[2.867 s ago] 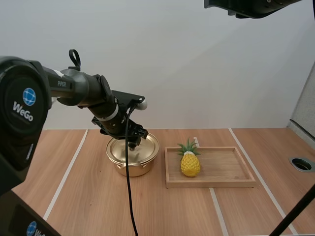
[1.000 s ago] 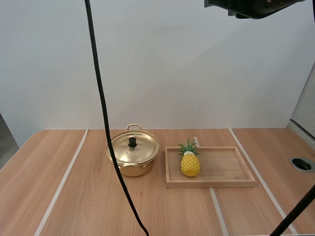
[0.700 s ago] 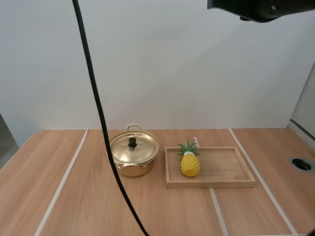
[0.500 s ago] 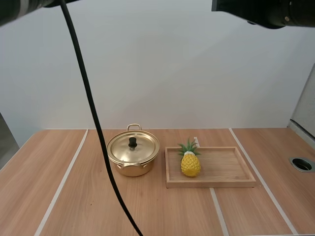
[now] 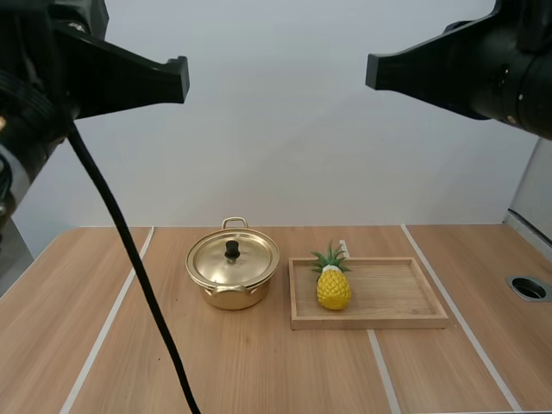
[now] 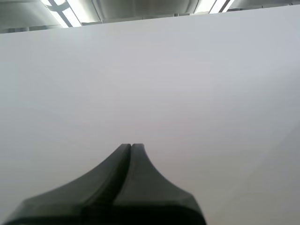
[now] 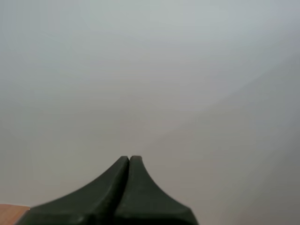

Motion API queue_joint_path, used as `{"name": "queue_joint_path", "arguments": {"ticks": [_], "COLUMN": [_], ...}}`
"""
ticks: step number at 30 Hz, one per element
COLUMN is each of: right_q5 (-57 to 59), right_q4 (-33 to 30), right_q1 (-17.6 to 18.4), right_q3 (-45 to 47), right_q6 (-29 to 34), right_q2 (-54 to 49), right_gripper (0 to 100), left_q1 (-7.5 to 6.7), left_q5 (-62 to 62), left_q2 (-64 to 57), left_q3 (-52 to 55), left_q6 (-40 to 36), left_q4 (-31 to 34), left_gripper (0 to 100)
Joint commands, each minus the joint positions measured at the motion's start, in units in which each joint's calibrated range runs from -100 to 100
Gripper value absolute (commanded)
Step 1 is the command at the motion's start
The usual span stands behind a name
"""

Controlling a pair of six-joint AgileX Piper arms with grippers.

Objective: Open the pot, put the grape inside, and close it

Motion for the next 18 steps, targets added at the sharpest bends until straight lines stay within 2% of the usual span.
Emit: {"name": "queue_joint_path", "arguments": {"ticks": [1,11,18], "right_q5": [5.13,15.72,15.87], "right_q4": [1.38,1.44,0.52], "right_q1": [1.44,3.05,3.05], "right_q3": [1.11,1.11,4.24], "right_q6": [-0.65,-0.65,-0.65], "right_q2": [-4.76,-13.98,-17.97], "right_gripper": [0,0,0], "left_q1": [-0.02,-0.02,-0.02], "left_q5": [-0.7,1.0,6.97], "left_q2": [-4.07,-9.03,-12.9], "left_q3": [1.5,1.5,1.5], "left_q6": [-0.73,-0.73,-1.87], "left_q4": [0.0,0.0,0.0], "left_gripper": [0,0,0]}}
